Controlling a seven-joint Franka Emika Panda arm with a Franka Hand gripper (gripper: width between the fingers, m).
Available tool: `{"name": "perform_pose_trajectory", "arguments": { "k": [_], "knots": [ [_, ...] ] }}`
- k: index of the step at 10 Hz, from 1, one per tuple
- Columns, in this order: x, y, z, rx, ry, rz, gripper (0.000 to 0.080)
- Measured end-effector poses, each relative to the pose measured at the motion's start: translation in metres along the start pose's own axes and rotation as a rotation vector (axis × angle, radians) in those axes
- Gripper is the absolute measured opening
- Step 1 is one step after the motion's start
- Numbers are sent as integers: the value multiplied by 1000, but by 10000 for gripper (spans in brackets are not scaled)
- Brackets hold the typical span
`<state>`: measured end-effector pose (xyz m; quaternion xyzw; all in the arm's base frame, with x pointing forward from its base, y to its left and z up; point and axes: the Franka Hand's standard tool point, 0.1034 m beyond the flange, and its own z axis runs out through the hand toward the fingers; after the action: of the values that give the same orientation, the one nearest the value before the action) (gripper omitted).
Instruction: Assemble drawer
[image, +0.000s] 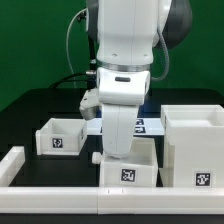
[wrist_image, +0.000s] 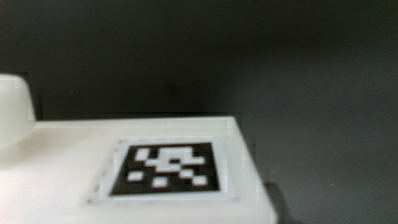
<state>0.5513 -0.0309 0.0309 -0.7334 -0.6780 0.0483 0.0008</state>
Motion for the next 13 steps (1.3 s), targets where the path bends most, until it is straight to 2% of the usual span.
{"name": "perform_pose_trajectory", "arguments": {
  "k": [6, 13],
  "knots": [
    [15, -7, 4, 0, 13, -24, 38],
    [24, 1, 1, -5, 14, -21, 38]
  ]
}}
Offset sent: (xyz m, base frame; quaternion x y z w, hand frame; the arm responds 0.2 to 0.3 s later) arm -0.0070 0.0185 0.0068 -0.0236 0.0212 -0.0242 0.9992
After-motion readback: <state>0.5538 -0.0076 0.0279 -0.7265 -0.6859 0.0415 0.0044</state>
